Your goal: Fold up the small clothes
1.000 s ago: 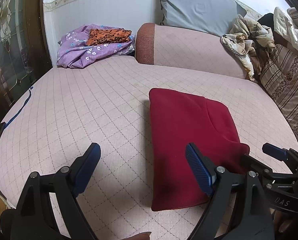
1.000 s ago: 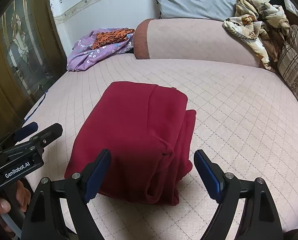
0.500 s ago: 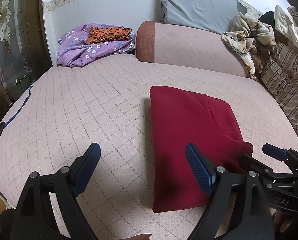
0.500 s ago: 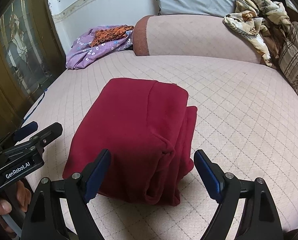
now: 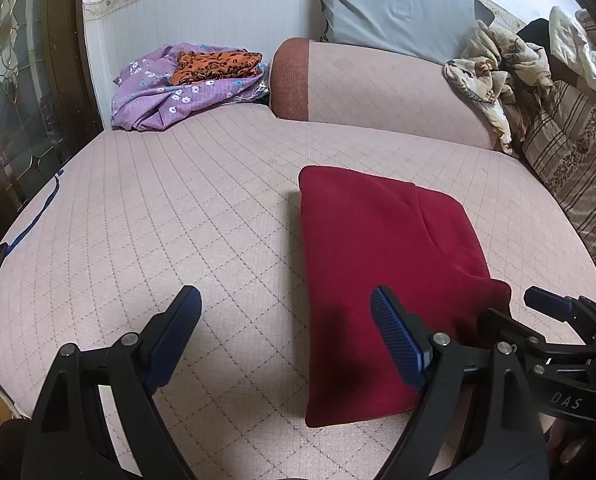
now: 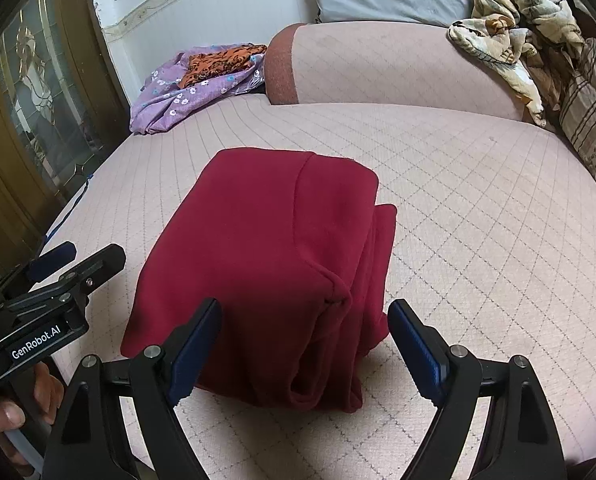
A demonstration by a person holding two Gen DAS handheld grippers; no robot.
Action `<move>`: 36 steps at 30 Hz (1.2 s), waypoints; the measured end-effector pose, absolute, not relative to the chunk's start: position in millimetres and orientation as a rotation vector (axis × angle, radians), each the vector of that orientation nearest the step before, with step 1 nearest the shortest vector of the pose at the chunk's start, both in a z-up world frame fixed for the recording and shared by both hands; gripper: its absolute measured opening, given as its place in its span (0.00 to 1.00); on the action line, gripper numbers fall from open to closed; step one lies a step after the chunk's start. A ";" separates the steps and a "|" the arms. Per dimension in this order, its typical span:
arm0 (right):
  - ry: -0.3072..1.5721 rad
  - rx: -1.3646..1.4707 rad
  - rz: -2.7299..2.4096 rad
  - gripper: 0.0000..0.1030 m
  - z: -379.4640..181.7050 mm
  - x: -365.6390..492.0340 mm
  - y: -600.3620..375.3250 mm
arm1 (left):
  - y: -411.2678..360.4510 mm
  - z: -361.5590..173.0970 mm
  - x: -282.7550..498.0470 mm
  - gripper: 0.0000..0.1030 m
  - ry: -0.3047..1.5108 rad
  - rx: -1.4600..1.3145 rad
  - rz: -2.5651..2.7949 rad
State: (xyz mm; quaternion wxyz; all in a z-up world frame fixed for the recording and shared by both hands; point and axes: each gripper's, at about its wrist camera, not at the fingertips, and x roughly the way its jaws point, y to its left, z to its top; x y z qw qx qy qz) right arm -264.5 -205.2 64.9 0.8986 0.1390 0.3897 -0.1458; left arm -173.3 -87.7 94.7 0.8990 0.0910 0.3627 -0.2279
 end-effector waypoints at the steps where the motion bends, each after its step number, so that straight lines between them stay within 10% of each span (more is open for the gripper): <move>1: 0.808 0.289 -0.302 0.84 64.6 -264.4 -205.5 | -88.2 94.6 -173.3 0.84 0.751 0.189 -0.471; 36: 0.835 0.308 -0.299 0.84 56.4 -260.6 -205.4 | -91.7 90.6 -171.2 0.84 0.751 0.206 -0.461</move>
